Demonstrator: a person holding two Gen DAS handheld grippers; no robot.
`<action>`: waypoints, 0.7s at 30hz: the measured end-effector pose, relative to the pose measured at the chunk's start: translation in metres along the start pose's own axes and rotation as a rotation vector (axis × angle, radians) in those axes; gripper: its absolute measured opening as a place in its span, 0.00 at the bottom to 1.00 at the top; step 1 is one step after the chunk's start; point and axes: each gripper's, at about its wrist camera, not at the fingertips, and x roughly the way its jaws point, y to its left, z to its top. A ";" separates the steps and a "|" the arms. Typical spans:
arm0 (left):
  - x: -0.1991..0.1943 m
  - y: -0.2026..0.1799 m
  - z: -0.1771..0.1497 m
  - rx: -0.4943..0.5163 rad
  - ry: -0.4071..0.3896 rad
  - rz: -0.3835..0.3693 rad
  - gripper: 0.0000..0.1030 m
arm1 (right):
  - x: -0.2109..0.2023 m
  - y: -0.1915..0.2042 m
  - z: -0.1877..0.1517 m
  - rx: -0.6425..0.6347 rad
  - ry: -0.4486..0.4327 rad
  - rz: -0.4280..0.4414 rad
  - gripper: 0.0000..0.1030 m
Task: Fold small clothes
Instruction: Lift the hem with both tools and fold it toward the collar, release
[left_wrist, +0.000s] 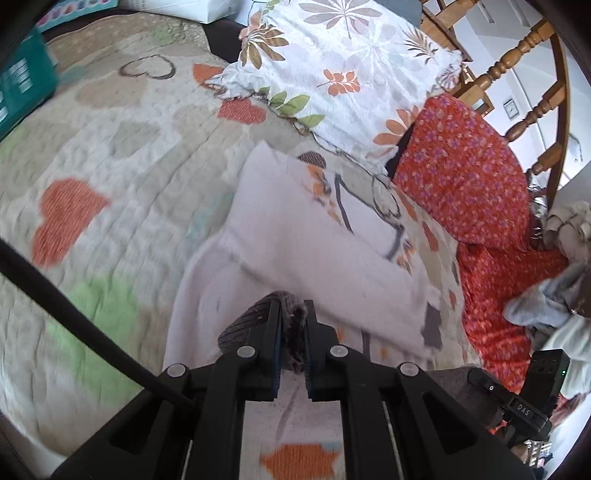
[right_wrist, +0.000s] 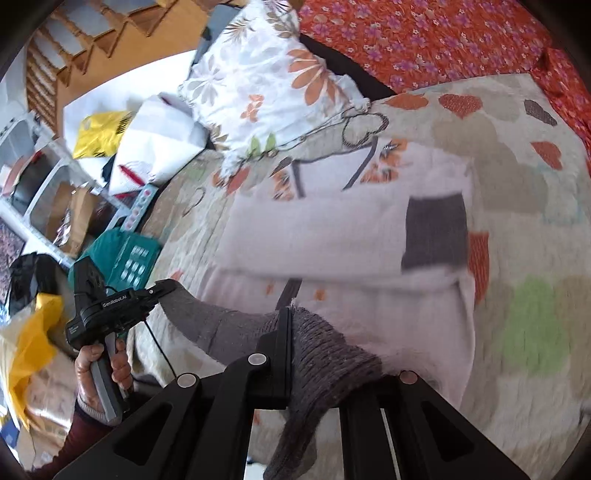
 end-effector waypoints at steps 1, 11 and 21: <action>0.007 -0.002 0.007 0.003 0.000 0.005 0.08 | 0.009 -0.005 0.011 0.012 0.004 -0.010 0.06; 0.073 -0.004 0.059 0.027 -0.027 0.074 0.08 | 0.070 -0.056 0.062 0.140 0.027 -0.026 0.06; 0.105 -0.032 0.089 0.064 -0.092 0.077 0.24 | 0.102 -0.112 0.082 0.326 0.012 0.137 0.07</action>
